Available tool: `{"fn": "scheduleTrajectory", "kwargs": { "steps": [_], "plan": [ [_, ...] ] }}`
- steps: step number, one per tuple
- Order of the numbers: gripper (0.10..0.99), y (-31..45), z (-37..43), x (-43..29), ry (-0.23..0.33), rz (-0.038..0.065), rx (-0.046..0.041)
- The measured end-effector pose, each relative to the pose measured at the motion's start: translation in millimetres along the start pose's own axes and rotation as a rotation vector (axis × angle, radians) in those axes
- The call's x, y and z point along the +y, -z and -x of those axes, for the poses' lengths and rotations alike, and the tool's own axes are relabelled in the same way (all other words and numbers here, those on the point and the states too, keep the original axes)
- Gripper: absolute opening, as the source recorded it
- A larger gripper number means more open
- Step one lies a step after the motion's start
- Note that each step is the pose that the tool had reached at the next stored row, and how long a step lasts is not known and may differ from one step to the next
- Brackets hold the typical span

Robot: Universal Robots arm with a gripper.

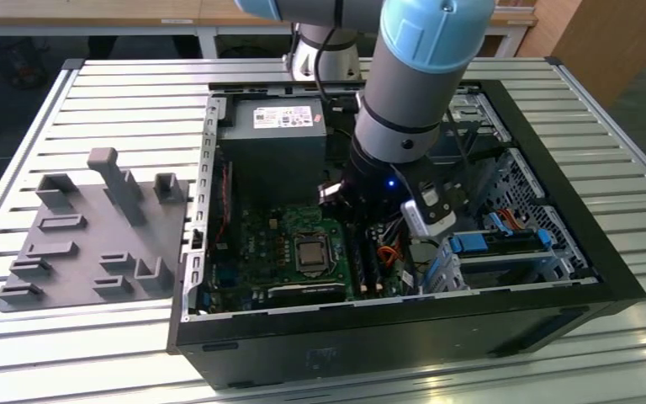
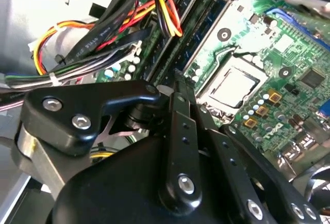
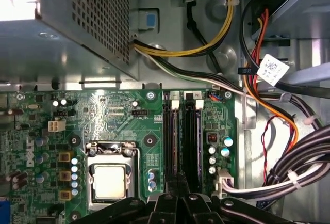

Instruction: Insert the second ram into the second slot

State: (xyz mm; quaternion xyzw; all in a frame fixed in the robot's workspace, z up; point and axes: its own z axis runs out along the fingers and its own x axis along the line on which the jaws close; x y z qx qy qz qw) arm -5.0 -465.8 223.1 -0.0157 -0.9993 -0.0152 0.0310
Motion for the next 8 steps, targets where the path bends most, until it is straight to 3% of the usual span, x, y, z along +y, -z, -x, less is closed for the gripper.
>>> {"fn": "scheduleTrajectory", "kwargs": {
  "steps": [8],
  "plan": [
    [0.106, 10.6, -0.7, 0.3, 0.000, 0.000, 0.0000]
  ]
}}
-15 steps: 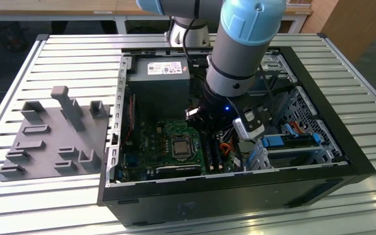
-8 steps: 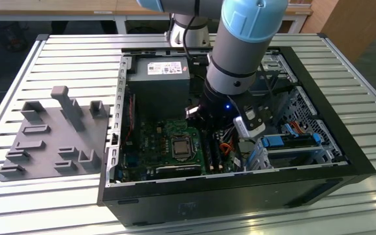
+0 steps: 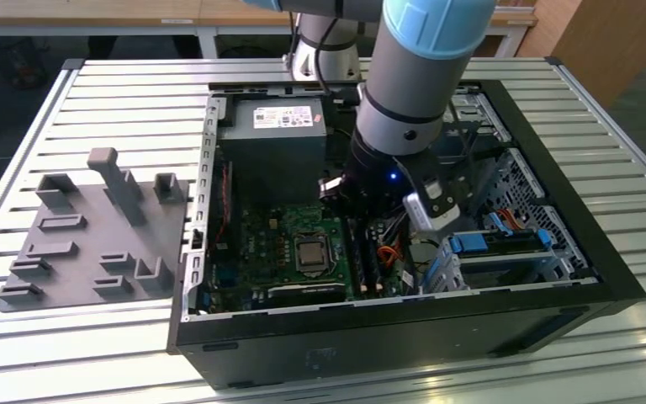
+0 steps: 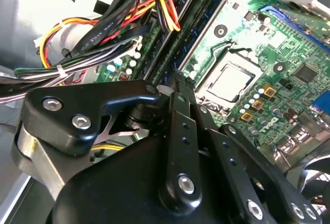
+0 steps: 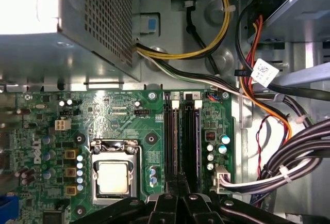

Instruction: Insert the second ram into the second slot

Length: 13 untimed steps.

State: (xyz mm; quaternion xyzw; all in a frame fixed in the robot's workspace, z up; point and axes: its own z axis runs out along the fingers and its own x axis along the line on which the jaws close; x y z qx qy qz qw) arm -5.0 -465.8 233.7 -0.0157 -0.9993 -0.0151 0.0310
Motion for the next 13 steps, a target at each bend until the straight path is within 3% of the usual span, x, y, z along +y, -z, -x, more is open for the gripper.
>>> {"fn": "scheduleTrajectory", "kwargs": {
  "steps": [13],
  "plan": [
    [0.106, 13.0, -0.8, 0.4, 0.000, 0.000, 0.0001]
  ]
}}
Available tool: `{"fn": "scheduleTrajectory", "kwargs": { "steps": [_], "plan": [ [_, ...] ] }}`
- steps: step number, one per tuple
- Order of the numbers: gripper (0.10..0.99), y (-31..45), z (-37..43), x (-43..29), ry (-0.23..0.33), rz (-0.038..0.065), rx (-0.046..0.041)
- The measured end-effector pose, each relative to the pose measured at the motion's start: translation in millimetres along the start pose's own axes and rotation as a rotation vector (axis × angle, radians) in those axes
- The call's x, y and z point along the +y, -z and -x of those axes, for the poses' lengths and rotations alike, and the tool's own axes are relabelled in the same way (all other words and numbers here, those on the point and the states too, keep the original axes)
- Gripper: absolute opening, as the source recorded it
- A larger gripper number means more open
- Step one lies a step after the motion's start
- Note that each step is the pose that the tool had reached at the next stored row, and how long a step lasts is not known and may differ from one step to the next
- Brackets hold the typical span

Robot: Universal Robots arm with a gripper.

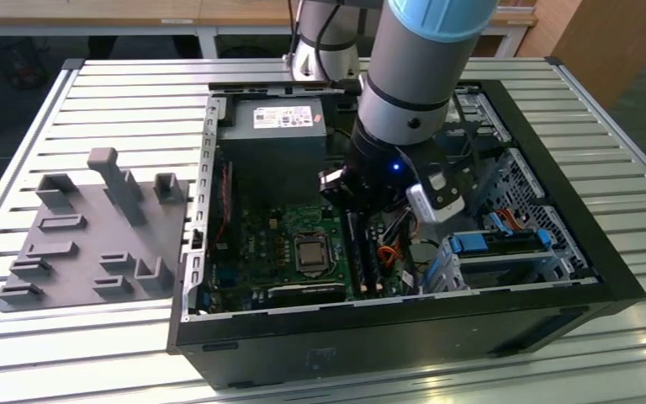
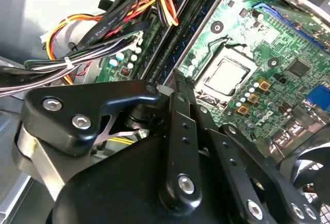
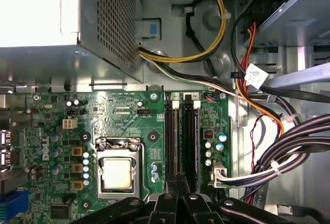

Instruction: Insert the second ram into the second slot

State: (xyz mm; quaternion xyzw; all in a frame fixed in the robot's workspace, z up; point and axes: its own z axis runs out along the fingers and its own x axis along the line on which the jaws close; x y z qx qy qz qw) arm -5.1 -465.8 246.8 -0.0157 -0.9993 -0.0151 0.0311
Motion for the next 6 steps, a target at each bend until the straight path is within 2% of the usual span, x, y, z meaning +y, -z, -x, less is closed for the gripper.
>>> {"fn": "scheduleTrajectory", "kwargs": {
  "steps": [6],
  "plan": [
    [0.106, 2.4, -0.2, 0.1, 0.000, 0.000, 0.0000]
  ]
}}
